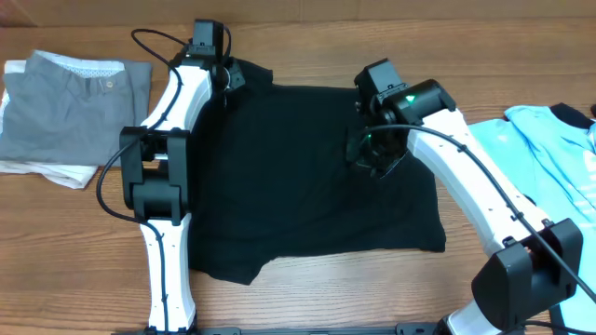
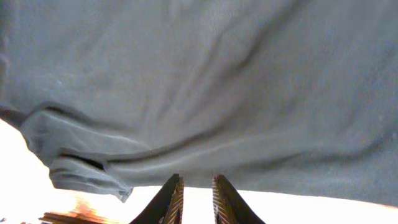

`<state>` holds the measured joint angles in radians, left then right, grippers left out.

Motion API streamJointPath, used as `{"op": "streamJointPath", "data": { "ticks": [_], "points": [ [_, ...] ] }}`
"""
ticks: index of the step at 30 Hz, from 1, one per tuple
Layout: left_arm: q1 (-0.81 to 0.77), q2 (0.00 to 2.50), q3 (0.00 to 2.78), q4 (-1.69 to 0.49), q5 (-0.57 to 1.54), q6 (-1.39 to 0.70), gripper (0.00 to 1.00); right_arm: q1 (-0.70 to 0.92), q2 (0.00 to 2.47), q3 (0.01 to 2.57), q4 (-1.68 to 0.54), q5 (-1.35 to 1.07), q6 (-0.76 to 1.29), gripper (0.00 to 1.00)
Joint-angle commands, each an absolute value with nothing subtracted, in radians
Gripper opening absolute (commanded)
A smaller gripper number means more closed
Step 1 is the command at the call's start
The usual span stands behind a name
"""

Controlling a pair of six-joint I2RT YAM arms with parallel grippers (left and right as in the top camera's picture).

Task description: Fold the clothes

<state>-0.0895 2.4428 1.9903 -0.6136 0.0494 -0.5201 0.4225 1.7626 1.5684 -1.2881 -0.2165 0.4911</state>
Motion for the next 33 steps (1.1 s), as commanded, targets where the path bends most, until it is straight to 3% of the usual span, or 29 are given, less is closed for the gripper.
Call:
{"op": "streamJointPath", "data": {
  "ticks": [1, 8, 22, 33],
  "points": [
    [-0.083, 2.489, 2.005, -0.601, 0.075, -0.473, 0.04, 0.438, 1.758, 1.57, -1.312, -0.192, 0.556, 0.2],
    [-0.083, 2.533, 2.005, -0.566, 0.075, -0.467, 0.03, 0.437, 1.759, 1.522, -1.338, -0.184, 0.617, 0.19],
    [-0.075, 2.629, 2.005, -0.484, 0.059, -0.445, 0.04, 0.414, 1.762, 1.222, -1.126, -0.189, 0.749, 0.2],
    [0.023, 2.629, 2.006, -0.476, 0.03, -0.472, 0.05, 0.373, 1.762, 0.985, -0.955, -0.264, 0.831, 0.2]
  ]
}}
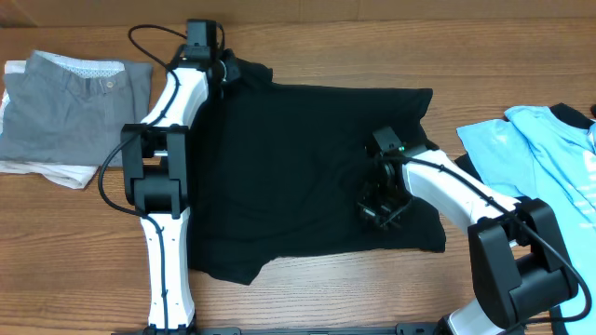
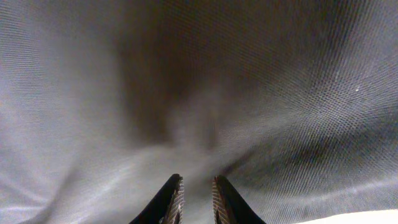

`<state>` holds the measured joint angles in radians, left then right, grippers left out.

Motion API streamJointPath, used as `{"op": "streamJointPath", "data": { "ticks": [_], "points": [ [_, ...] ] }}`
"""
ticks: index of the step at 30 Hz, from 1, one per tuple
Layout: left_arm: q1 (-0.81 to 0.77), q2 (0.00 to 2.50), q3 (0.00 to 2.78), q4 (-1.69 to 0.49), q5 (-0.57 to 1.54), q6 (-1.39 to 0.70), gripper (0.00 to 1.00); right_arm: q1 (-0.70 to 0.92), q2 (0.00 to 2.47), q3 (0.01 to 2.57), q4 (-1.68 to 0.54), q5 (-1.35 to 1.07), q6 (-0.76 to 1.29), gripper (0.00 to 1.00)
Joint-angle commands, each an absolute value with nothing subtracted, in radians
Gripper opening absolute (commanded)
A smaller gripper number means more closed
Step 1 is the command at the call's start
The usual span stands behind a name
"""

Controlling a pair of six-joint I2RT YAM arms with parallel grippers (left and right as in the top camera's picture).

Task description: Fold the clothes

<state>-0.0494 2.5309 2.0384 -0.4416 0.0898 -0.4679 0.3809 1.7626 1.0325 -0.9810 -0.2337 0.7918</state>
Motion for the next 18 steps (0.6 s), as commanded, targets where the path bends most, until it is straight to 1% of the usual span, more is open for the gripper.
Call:
{"op": "streamJointPath", "data": {
  "ticks": [1, 5, 10, 13, 15, 18],
  "points": [
    [0.033, 2.629, 2.006, -0.476, 0.036, -0.472, 0.05, 0.371, 1.762, 0.97, -0.941, -0.263, 0.836, 0.2],
    [0.062, 2.629, 2.006, -0.478, 0.071, -0.472, 0.05, 0.358, 1.763, 0.936, -0.894, -0.263, 0.847, 0.2],
    [0.075, 2.629, 2.006, -0.478, 0.07, -0.472, 0.05, 0.344, 1.764, 0.926, -0.907, -0.255, 0.868, 0.2],
    [0.079, 2.629, 2.006, -0.477, 0.07, -0.472, 0.06, 0.344, 1.764, 0.917, -0.913, -0.252, 0.893, 0.15],
    [0.08, 2.629, 2.006, -0.477, 0.07, -0.471, 0.09, 0.344, 1.764, 0.917, -0.916, -0.249, 0.893, 0.12],
    [0.08, 2.629, 2.006, -0.474, 0.084, -0.471, 0.17, 0.344, 1.764, 0.918, -0.922, -0.249, 0.895, 0.1]
  ]
}}
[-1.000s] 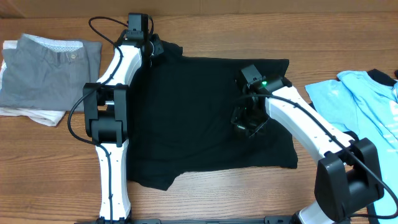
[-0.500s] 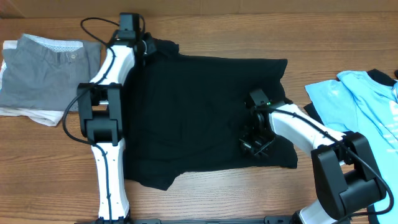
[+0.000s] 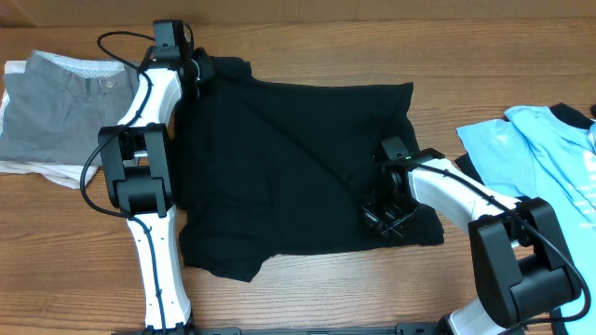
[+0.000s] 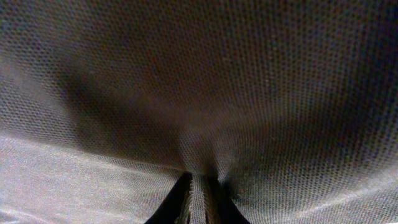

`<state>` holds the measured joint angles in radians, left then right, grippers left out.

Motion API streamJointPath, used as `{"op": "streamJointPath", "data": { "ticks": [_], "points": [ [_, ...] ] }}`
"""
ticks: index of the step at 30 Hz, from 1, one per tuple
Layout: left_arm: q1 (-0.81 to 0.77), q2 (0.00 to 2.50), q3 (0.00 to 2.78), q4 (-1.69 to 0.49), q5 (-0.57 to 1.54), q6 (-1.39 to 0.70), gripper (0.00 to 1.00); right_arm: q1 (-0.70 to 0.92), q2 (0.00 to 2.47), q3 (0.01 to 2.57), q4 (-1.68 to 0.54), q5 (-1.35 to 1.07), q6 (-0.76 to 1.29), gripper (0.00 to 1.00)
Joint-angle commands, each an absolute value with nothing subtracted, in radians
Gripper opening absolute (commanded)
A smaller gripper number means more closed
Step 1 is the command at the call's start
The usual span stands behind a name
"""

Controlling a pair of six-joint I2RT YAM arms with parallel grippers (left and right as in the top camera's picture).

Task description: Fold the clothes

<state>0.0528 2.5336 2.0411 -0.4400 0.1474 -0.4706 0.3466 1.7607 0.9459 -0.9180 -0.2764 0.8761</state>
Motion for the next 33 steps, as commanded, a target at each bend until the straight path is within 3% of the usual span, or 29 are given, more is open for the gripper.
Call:
{"op": "streamJointPath", "data": {
  "ticks": [1, 4, 10, 14, 19, 21, 23, 24, 27, 29, 30, 32, 33],
  "points": [
    [0.079, 2.629, 2.006, -0.474, 0.104, -0.471, 0.18, 0.344, 1.763, 0.918, -0.925, -0.249, 0.895, 0.1],
    [0.079, 2.616, 2.009, -0.475, 0.186, -0.471, 0.21, 0.344, 1.762, 0.918, -0.947, -0.247, 0.916, 0.04],
    [0.078, 2.519, 2.014, -0.494, 0.249, -0.441, 0.23, 0.348, 1.716, 0.918, -0.991, -0.191, 0.963, 0.04],
    [0.078, 2.43, 2.014, -0.536, 0.249, -0.389, 0.35, 0.348, 1.658, 0.918, -0.998, -0.147, 0.991, 0.04],
    [0.078, 2.308, 2.014, -0.632, 0.248, -0.377, 0.53, 0.347, 1.596, 0.935, -1.001, -0.079, 0.992, 0.04],
    [0.078, 2.258, 2.014, -0.666, 0.248, -0.376, 0.7, 0.346, 1.581, 0.952, -0.997, -0.057, 0.992, 0.05],
    [0.078, 2.209, 2.014, -0.696, 0.248, -0.376, 0.93, 0.346, 1.573, 0.979, -0.997, -0.026, 0.979, 0.08],
    [0.078, 2.183, 2.014, -0.709, 0.248, -0.37, 1.0, 0.346, 1.572, 0.999, -0.997, -0.013, 0.963, 0.12],
    [0.078, 2.123, 2.014, -0.76, 0.249, -0.343, 1.0, 0.345, 1.572, 1.068, -0.985, 0.012, 0.873, 0.26],
    [0.078, 2.085, 2.014, -0.819, 0.249, -0.334, 1.0, 0.337, 1.572, 1.121, -0.968, 0.03, 0.802, 0.66],
    [0.078, 2.07, 2.014, -0.857, 0.249, -0.335, 1.0, 0.329, 1.572, 1.153, -0.956, 0.036, 0.77, 0.8],
    [0.078, 2.048, 2.014, -0.924, 0.252, -0.335, 1.0, 0.302, 1.572, 1.219, -0.939, 0.037, 0.722, 0.93],
    [0.078, 2.043, 2.014, -0.953, 0.257, -0.335, 1.0, 0.283, 1.572, 1.253, -0.934, 0.036, 0.704, 0.94]
  ]
}}
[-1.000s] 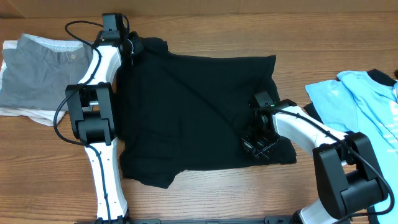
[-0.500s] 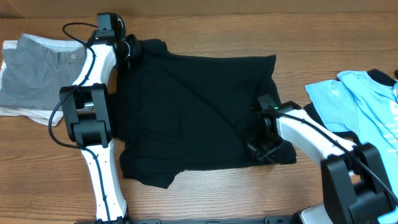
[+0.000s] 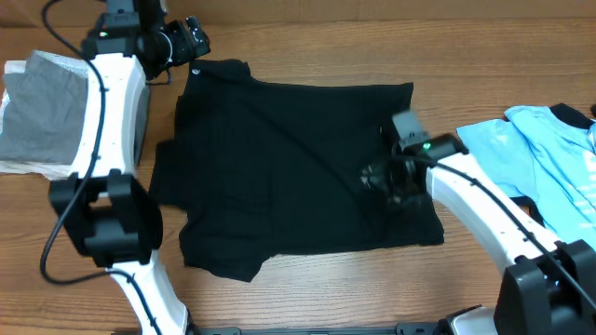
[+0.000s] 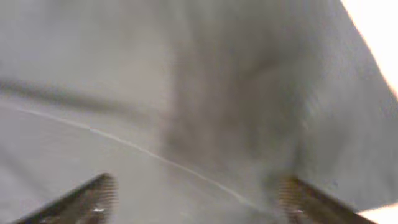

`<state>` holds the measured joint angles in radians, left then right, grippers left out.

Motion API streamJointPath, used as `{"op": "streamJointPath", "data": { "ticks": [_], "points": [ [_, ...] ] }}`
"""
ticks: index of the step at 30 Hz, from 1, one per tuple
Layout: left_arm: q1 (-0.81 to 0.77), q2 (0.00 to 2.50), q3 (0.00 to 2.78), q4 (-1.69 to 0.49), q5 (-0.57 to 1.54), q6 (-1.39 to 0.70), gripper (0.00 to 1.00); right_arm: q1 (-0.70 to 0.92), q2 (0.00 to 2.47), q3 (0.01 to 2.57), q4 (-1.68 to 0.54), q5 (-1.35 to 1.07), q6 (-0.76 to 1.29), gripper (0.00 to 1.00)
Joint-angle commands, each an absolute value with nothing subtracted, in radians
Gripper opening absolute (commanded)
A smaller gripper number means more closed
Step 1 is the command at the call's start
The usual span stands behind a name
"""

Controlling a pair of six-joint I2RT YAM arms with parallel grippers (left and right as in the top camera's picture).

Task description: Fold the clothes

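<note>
A black T-shirt [image 3: 289, 163] lies spread flat on the wooden table in the overhead view. My right gripper [image 3: 386, 177] hovers over the shirt's right part. In the right wrist view the right gripper [image 4: 199, 199] is open, its fingers [image 4: 99, 194] set wide apart above blurred dark fabric [image 4: 186, 93], with nothing between them. My left gripper [image 3: 191, 42] is raised at the far left, just beyond the shirt's upper left corner, and looks open and off the cloth.
Folded grey trousers [image 3: 56, 102] rest on a white cloth at the table's left edge. A light blue garment [image 3: 549, 158] lies at the right edge. The left arm's white links stand along the shirt's left side.
My right gripper was shut, pinching fabric on the shirt's right part; now it is open above it. My left gripper, then at the shirt's upper left corner, is now raised off it.
First my right gripper was shut over the shirt's upper right and the left was at the upper left corner. Then the right was down on the shirt's right part. The shirt then lay further left with the left gripper. Now both grippers are off it.
</note>
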<state>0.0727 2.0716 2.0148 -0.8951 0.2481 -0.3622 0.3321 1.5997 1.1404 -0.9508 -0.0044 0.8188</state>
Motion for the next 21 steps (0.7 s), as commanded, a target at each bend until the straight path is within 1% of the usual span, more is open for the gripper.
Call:
{"op": "streamJointPath", "data": {
  "ticks": [1, 3, 4, 5, 6, 7, 8, 9, 10, 11, 13, 14, 16, 19, 21],
  "points": [
    [0.078, 2.037, 2.014, -0.996, 0.264, -0.335, 1.0, 0.258, 1.572, 1.291, -0.928, 0.036, 0.69, 0.95],
    [0.078, 2.033, 2.014, -1.087, 0.281, -0.335, 1.0, 0.207, 1.572, 1.356, -0.909, 0.035, 0.656, 0.94],
    [0.078, 2.033, 2.014, -1.129, 0.296, -0.331, 0.97, 0.184, 1.572, 1.377, -0.898, 0.031, 0.645, 0.92],
    [0.078, 2.033, 2.013, -1.179, 0.317, -0.317, 0.91, 0.154, 1.572, 1.398, -0.878, 0.022, 0.631, 0.86],
    [0.077, 2.033, 2.013, -1.23, 0.333, -0.297, 0.87, 0.124, 1.572, 1.412, -0.846, 0.004, 0.615, 0.77],
    [0.073, 2.033, 2.013, -1.284, 0.338, -0.276, 0.81, 0.095, 1.572, 1.416, -0.809, -0.015, 0.611, 0.59],
    [0.07, 2.033, 2.013, -1.311, 0.337, -0.262, 0.77, 0.077, 1.572, 1.416, -0.785, -0.029, 0.612, 0.5],
    [0.065, 2.033, 2.013, -1.343, 0.337, -0.245, 0.7, 0.054, 1.575, 1.416, -0.751, -0.047, 0.612, 0.4],
    [0.059, 2.033, 2.013, -1.377, 0.337, -0.234, 0.58, 0.034, 1.581, 1.416, -0.719, -0.065, 0.612, 0.31],
    [0.051, 2.033, 2.013, -1.41, 0.337, -0.231, 0.42, 0.02, 1.587, 1.416, -0.695, -0.078, 0.612, 0.24],
    [0.033, 2.033, 2.013, -1.464, 0.338, -0.231, 0.12, 0.002, 1.612, 1.416, -0.642, -0.105, 0.612, 0.16],
    [0.02, 2.033, 2.013, -1.489, 0.337, -0.231, 0.04, -0.001, 1.624, 1.416, -0.622, -0.118, 0.608, 0.12],
    [-0.009, 2.033, 2.011, -1.533, 0.332, -0.231, 0.04, -0.001, 1.662, 1.416, -0.581, -0.17, 0.603, 0.08],
    [-0.068, 2.033, 2.001, -1.591, 0.274, -0.232, 0.04, 0.004, 1.739, 1.416, -0.527, -0.264, 0.601, 0.06],
    [-0.105, 2.033, 1.99, -1.62, 0.241, -0.233, 0.04, 0.004, 1.784, 1.416, -0.514, -0.28, 0.601, 0.04]
  ]
}}
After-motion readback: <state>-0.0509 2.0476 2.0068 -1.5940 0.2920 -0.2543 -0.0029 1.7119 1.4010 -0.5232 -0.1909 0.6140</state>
